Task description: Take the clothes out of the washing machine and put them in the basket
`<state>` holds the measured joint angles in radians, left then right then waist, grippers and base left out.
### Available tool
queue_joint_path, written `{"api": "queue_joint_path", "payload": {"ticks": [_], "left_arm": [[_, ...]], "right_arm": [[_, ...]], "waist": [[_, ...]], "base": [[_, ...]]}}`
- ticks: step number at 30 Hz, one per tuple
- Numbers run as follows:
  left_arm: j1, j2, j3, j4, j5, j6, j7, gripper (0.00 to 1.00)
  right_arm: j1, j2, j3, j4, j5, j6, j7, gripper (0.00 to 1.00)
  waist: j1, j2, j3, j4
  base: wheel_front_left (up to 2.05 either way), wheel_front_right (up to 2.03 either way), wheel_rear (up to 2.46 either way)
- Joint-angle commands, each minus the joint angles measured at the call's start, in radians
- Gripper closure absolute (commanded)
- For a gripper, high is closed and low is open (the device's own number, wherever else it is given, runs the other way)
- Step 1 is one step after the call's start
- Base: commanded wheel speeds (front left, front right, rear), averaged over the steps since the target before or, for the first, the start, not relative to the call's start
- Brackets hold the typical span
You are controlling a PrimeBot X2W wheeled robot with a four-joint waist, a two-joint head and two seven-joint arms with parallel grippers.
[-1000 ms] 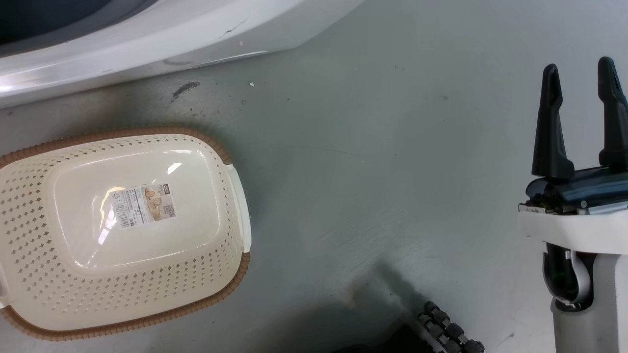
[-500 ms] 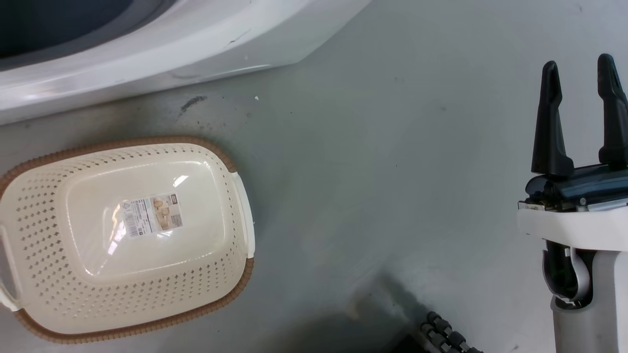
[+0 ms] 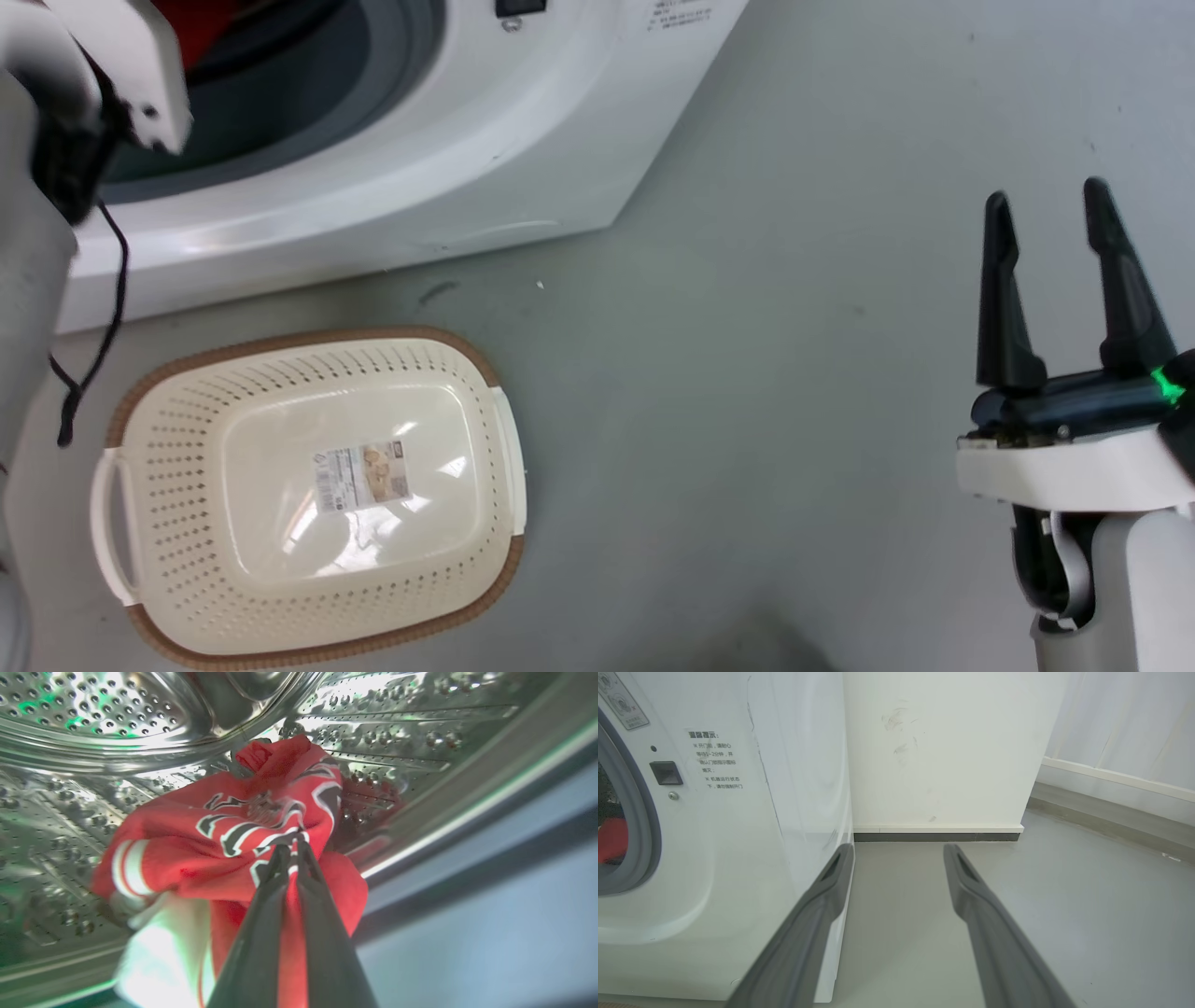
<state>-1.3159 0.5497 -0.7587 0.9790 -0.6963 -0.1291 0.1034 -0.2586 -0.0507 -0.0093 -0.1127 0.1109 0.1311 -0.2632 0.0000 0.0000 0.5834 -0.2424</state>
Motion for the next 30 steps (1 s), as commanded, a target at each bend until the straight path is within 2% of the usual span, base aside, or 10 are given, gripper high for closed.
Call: {"api": "queue_joint_path", "payload": {"ticks": [1, 10, 17, 24, 30], "left_arm": [[0.045, -0.011, -0.025, -0.006, -0.01, -0.001, -0.037, 1.0], [0.246, -0.04, -0.111, -0.047, -0.069, -0.001, -0.196, 1.0], [0.37, -0.059, -0.143, -0.082, -0.075, 0.002, -0.271, 1.0], [0.499, -0.068, -0.168, -0.187, -0.073, 0.034, -0.313, 1.0], [0.621, -0.042, -0.19, -0.332, -0.082, 0.079, -0.312, 1.0]], "right_arm": [[0.024, 0.001, 0.005, 0.01, -0.013, -0.001, -0.002, 0.0], [0.121, 0.001, 0.013, 0.047, -0.054, -0.001, -0.002, 0.0], [0.184, 0.001, 0.018, 0.065, -0.073, -0.001, -0.002, 0.0], [0.241, 0.001, 0.025, 0.079, -0.077, -0.001, -0.002, 0.0], [0.278, 0.001, 0.032, 0.092, -0.08, -0.001, -0.002, 0.0]], "waist": [[0.0, 0.0, -0.077, 0.041], [0.0, 0.0, -0.26, 0.104], [0.0, 0.0, -0.36, 0.143], [0.0, 0.0, -0.445, 0.17], [0.0, 0.0, -0.499, 0.176]], "base": [[0.0, 0.0, 0.0], [0.0, 0.0, 0.0], [0.0, 0.0, 0.0], [0.0, 0.0, 0.0], [0.0, 0.0, 0.0]]}}
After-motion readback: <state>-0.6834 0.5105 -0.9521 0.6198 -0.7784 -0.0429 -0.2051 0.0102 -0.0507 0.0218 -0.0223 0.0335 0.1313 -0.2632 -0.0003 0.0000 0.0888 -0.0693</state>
